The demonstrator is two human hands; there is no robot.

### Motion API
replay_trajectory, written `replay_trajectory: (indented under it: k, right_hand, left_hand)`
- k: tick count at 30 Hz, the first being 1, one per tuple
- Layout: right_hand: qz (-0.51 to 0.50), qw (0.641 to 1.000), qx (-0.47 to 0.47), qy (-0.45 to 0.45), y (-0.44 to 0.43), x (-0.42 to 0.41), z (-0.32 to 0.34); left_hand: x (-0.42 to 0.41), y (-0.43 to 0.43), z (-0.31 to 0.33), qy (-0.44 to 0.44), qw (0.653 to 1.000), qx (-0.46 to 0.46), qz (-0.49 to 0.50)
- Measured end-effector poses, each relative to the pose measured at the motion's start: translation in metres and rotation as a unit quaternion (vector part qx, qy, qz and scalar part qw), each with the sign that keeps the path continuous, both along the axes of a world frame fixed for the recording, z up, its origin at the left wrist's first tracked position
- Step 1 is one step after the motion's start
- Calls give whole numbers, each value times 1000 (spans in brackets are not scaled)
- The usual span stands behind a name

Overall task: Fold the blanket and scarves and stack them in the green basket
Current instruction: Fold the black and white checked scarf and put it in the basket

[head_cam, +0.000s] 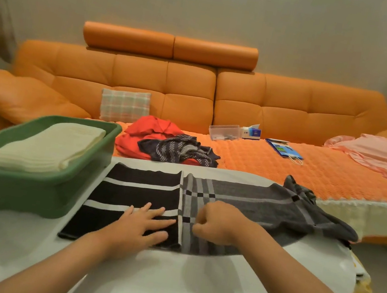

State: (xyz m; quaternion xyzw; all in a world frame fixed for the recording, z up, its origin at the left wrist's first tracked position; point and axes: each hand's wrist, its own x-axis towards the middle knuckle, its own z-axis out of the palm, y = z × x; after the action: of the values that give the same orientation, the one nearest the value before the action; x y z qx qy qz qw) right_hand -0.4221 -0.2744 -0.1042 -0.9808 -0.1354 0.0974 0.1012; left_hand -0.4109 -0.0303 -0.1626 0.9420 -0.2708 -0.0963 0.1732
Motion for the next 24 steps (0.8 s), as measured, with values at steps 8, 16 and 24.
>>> replay_trajectory:
  k: [8, 16, 24]
  right_hand:
    - [9, 1000, 24, -18, 66, 4, -49]
    - [-16, 1000, -27, -3, 91, 13, -64]
    - [-34, 999, -1, 22, 103, 9, -65]
  left_hand:
    - [-4, 49, -10, -181, 933, 125, 285]
    - [-11, 77, -2, -131, 897, 113, 406]
    - [-4, 69, 28, 13, 868, -278, 410]
